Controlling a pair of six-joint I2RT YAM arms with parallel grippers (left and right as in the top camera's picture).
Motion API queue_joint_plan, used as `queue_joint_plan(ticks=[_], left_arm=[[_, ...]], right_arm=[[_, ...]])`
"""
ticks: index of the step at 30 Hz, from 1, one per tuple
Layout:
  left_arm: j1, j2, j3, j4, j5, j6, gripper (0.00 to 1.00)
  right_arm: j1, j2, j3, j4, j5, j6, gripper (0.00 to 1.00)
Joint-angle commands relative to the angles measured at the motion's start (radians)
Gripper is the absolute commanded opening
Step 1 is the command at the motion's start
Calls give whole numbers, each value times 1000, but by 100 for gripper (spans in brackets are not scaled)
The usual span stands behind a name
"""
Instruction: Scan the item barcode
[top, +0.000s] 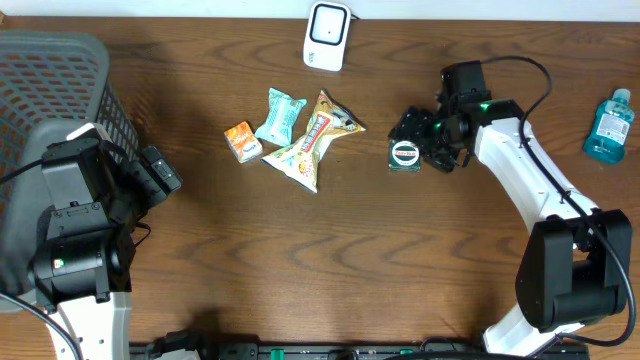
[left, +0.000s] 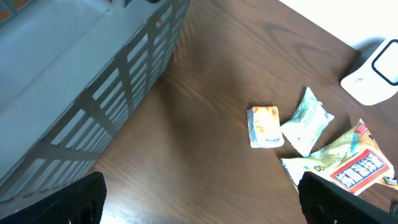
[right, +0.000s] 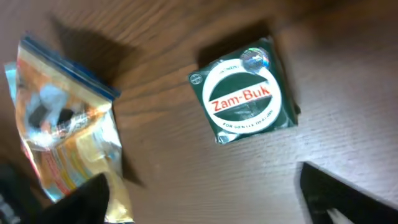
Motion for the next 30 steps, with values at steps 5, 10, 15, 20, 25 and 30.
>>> queue_joint_plan(ticks=[5, 10, 15, 20, 25, 30], left_arm=[[6, 2, 5, -1, -12, -9, 98], [6, 2, 5, -1, -13, -9, 98], [6, 2, 5, -1, -12, -9, 98], [6, 2, 5, -1, -12, -9, 98], [6, 2, 5, -1, -12, -9, 98], [6, 2, 5, -1, -12, -9, 98]], right_arm=[[24, 12, -2, -3, 97, 474, 99], [58, 16, -3, -2, 145, 656, 99], [90, 28, -3, -3, 246, 772, 99], [104, 50, -3, -2, 299, 844, 99], [108, 90, -3, 16, 324, 929, 99], [105, 141, -3, 79, 323, 958, 99]])
